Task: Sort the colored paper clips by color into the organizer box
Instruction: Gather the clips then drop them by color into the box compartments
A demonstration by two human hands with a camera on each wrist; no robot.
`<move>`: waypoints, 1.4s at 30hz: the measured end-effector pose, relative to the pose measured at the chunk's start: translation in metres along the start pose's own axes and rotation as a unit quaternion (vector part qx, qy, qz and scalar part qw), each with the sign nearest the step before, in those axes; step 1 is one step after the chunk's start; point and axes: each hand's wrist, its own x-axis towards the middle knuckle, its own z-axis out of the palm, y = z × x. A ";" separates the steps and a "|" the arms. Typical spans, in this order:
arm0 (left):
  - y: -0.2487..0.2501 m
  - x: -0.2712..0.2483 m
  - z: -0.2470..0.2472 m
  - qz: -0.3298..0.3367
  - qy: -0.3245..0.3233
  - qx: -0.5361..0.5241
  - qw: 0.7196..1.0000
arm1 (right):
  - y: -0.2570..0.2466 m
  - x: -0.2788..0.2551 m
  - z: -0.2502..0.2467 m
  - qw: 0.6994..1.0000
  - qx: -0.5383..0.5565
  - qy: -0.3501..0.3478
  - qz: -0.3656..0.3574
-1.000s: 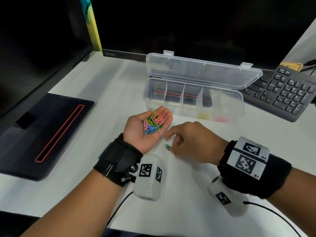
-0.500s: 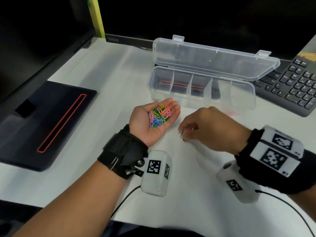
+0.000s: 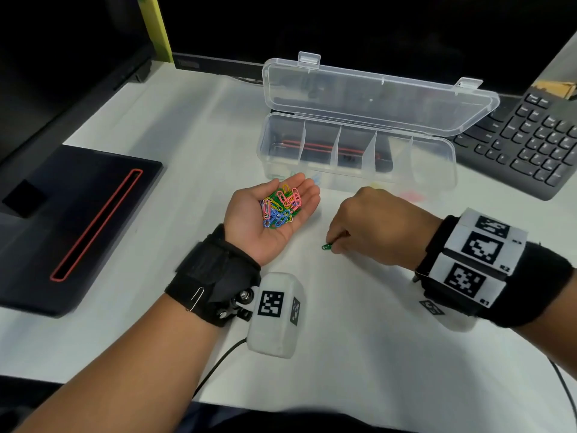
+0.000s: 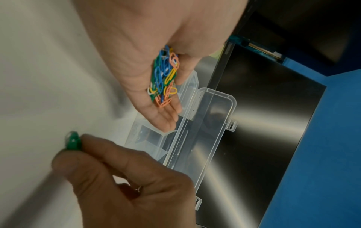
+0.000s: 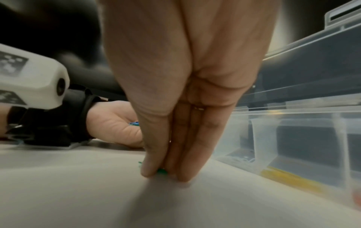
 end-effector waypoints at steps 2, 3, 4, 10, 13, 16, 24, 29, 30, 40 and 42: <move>0.000 0.000 0.000 0.000 0.000 0.002 1.000 | -0.002 -0.002 0.000 1.000 -0.024 -0.003 -0.004; 0.000 0.000 0.000 -0.001 0.000 0.001 1.000 | -0.005 -0.003 0.001 0.999 -0.041 -0.002 -0.002; 0.000 0.000 0.000 -0.002 0.000 0.000 1.000 | -0.008 -0.004 0.003 0.998 -0.058 0.002 0.002; -0.001 -0.001 -0.001 -0.001 -0.002 -0.007 1.000 | -0.004 -0.002 0.002 0.997 0.042 0.012 0.056; -0.002 -0.002 0.001 -0.005 -0.008 -0.011 1.000 | 0.008 -0.011 -0.007 0.956 0.269 0.034 0.113; -0.007 -0.004 0.005 -0.016 -0.022 -0.015 1.000 | 0.015 -0.019 -0.008 0.818 0.546 0.080 0.159; -0.023 -0.008 0.014 -0.044 -0.056 -0.037 0.997 | 0.017 -0.029 -0.019 0.591 0.779 0.060 0.202; -0.031 -0.003 0.025 -0.026 -0.062 -0.047 0.997 | -0.002 -0.033 -0.033 0.777 0.581 0.175 0.165; -0.033 -0.002 0.026 -0.024 -0.063 -0.047 0.997 | -0.004 -0.034 -0.032 0.839 0.485 0.202 0.142; -0.037 0.004 0.018 -0.007 -0.066 -0.020 0.998 | 0.006 -0.029 -0.024 0.968 0.121 0.186 0.112; -0.036 0.007 0.017 0.002 -0.069 -0.032 0.997 | 0.004 -0.026 -0.025 0.971 0.117 0.179 0.108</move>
